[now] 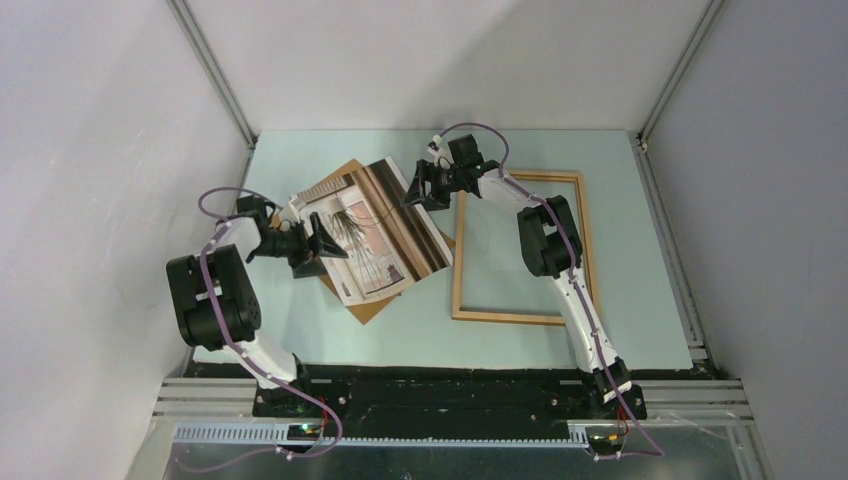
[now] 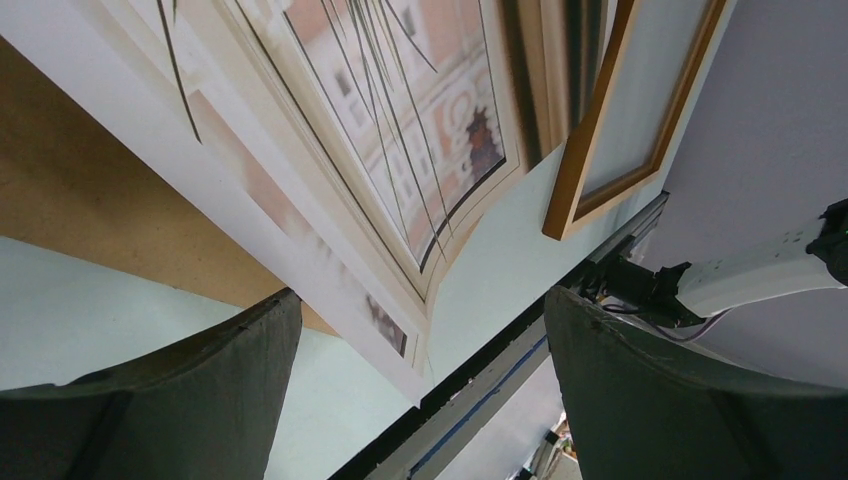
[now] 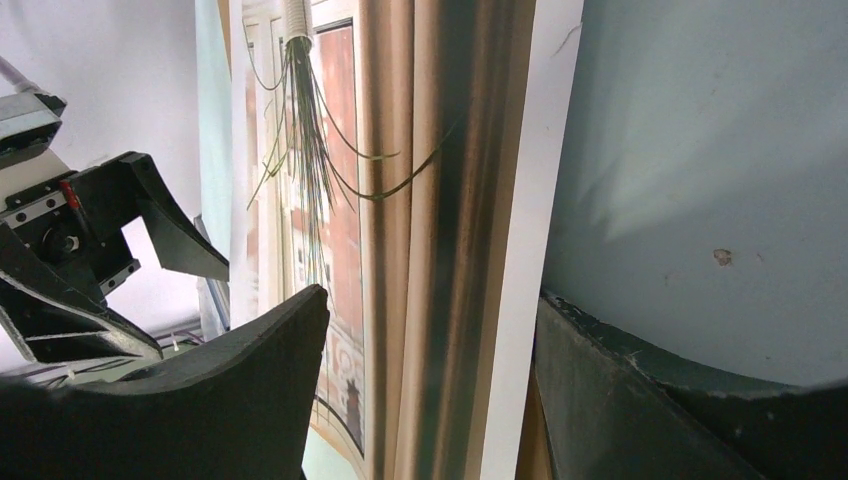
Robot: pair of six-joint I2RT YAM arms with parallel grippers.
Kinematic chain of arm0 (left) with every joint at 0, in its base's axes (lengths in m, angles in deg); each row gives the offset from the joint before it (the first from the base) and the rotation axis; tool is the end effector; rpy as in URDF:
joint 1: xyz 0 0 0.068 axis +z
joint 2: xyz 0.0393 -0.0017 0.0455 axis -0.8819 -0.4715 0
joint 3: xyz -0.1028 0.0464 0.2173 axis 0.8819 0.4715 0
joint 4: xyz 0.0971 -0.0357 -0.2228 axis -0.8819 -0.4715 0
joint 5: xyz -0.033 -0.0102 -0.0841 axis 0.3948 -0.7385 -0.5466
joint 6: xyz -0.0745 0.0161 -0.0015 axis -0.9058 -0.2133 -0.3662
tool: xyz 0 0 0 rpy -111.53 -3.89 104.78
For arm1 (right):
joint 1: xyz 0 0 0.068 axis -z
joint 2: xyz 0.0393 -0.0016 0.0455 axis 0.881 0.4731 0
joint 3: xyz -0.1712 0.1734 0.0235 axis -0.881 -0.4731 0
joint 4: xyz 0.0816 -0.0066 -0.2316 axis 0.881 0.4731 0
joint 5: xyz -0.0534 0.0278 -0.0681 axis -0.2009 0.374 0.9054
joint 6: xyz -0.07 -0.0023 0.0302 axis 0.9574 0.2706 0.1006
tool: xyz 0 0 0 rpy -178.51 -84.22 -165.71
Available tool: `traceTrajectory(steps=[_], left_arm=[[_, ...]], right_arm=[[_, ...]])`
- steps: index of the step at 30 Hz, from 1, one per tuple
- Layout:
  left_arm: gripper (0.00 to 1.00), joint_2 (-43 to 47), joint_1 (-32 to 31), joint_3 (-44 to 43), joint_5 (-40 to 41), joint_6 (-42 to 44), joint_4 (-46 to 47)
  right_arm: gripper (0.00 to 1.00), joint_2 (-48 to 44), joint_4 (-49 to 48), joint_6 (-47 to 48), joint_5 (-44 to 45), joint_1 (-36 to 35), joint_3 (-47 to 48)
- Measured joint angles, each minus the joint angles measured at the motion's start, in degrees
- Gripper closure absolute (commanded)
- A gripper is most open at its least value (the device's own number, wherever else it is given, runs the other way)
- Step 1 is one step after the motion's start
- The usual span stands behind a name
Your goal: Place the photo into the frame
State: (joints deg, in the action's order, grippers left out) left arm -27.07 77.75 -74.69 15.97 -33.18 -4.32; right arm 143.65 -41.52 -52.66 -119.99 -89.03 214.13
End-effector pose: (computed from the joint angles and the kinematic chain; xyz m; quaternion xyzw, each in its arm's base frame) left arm 0.2793 0.0294 0.1393 -0.1009 0.9047 -0.3925 0.1315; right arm 0.4629 0.2887 0.1155 -0.1409 0.8522 0.4747 0.1692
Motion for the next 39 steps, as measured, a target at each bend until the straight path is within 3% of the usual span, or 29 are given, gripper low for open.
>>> traceTrajectory(steps=[13,21,25,29,39], left_arm=[[0.05,-0.33,0.02,-3.61,0.22,-0.04,0.39],[0.06,-2.19,0.02,-4.28,1.66,-0.11,1.49],[0.08,-3.37,0.02,-4.26,3.39,-0.15,2.03],[0.09,-4.46,0.04,-4.48,4.48,-0.15,2.25],[0.10,-6.99,-0.24,-5.99,4.70,-0.17,3.80]], right_arm=[[0.25,-0.24,-0.26,0.02,0.17,-0.04,-0.55],[0.36,-0.48,-1.18,-0.07,-0.33,0.02,-1.84],[0.47,-0.48,-1.55,-0.11,-0.61,0.17,-2.40],[0.66,-0.50,-1.57,-0.04,-0.76,0.48,-3.10],[0.85,-0.50,-1.84,-0.55,-2.16,0.87,-3.87]])
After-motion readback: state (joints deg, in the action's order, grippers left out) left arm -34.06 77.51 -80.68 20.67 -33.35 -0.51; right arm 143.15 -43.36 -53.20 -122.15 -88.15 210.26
